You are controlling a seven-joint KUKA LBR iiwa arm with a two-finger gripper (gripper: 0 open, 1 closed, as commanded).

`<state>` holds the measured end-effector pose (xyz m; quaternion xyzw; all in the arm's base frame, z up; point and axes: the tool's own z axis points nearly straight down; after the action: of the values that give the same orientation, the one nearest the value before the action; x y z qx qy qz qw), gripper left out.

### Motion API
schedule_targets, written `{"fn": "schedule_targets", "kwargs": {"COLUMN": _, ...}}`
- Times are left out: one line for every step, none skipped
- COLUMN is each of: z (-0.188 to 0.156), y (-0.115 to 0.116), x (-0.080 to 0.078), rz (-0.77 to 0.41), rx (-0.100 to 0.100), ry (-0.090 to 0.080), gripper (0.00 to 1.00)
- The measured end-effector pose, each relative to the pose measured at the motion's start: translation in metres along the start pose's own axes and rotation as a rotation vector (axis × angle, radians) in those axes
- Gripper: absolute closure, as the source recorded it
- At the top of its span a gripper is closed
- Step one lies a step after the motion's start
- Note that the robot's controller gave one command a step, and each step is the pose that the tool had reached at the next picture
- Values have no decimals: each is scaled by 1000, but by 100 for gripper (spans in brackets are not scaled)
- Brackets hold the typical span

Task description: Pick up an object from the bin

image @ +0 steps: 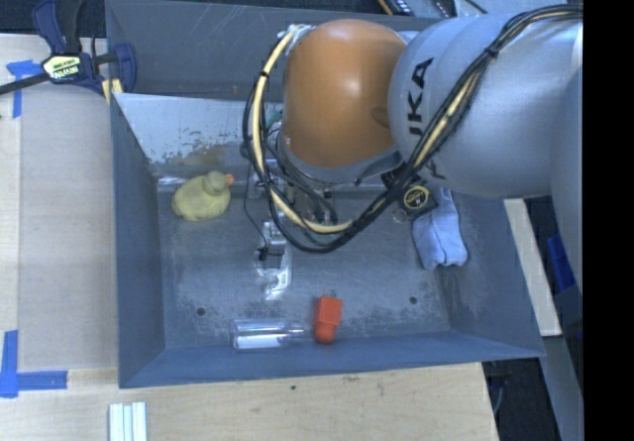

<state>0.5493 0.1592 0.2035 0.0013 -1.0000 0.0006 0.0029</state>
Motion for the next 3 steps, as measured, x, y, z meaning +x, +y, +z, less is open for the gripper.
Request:
{"fn": "schedule_targets", "kwargs": {"z": -5, "y": -1, "x": -2, "rz": 3, "rx": -2, "ry": -8, "gripper": 0}}
{"fn": "schedule_targets", "kwargs": {"z": 54, "y": -82, "x": 24, "rz": -65, "rx": 3, "ry": 6, "gripper": 0}}
{"fn": "schedule_targets", "kwargs": {"z": 103, "y": -36, "x": -1, "rz": 64, "rx": -3, "ry": -9, "gripper": 0}}
